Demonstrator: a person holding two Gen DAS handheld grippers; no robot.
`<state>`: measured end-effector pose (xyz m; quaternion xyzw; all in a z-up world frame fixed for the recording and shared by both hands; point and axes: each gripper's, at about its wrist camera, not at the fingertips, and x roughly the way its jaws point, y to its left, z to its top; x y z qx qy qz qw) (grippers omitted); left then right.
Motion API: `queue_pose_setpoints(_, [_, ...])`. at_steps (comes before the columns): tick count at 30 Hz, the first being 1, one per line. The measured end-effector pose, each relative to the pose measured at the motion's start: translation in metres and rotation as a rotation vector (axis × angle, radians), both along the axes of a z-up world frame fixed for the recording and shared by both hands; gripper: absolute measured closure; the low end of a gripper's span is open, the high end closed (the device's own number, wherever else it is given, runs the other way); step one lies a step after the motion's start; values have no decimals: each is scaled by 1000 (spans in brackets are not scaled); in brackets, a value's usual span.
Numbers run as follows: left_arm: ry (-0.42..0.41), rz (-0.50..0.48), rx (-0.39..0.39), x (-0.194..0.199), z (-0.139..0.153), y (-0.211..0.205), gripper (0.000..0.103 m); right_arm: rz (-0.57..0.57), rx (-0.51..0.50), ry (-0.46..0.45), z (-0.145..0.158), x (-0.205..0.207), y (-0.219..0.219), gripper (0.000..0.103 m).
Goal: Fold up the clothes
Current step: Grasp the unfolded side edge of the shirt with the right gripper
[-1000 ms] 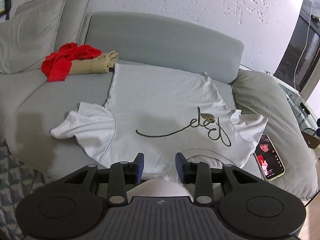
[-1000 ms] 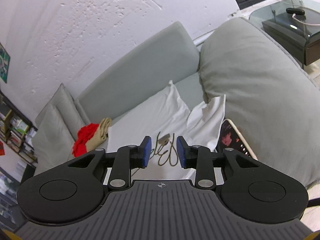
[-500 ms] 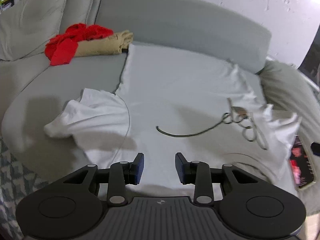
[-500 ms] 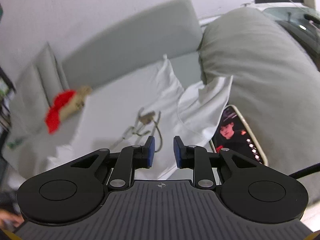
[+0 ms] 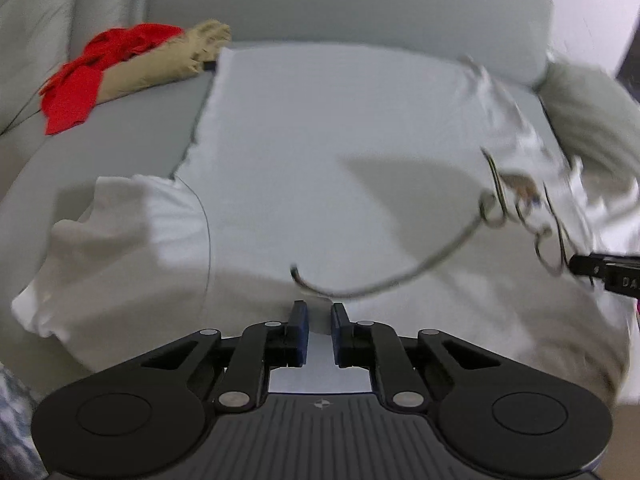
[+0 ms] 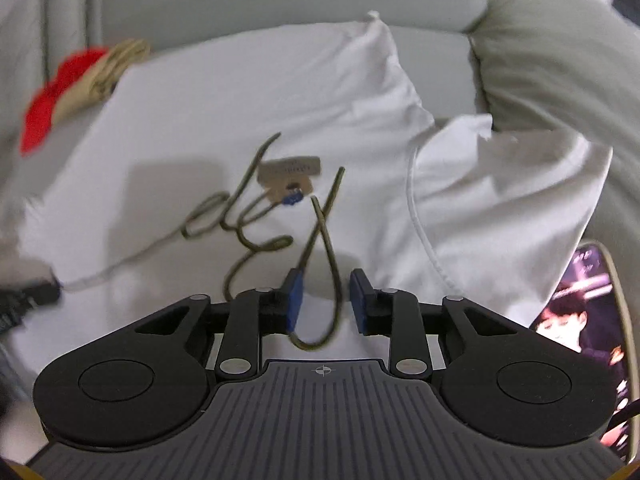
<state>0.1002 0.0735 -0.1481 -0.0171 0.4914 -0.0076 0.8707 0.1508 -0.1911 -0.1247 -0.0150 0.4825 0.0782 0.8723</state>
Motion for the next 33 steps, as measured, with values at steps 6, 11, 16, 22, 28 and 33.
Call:
queue_pose_setpoints(6, [51,-78,48,-23,9,-11,99,15,-8,87,14,-57,-29,72])
queue_pose_setpoints(11, [3,-60,34,-33,33,-25,75,-54,104,100,34,-75,-60,67])
queue_pose_setpoints(16, [-109,-59,-5,-30,59,-44,63,-213,238,-126,77,-84,-117,42])
queue_pose_setpoints(22, [-108,-24,-20,-10,56,-54,62,-456,425,-206,78,-53,-192,46])
queue_pose_setpoints(28, [-78,-11,-12,-1,43,-52,62,-612,571,-154,34,-10,-236,52])
queue_pose_setpoints(33, [-62,8,-24,4,36,-46,63,-535,517,-129,16,19,-235,76])
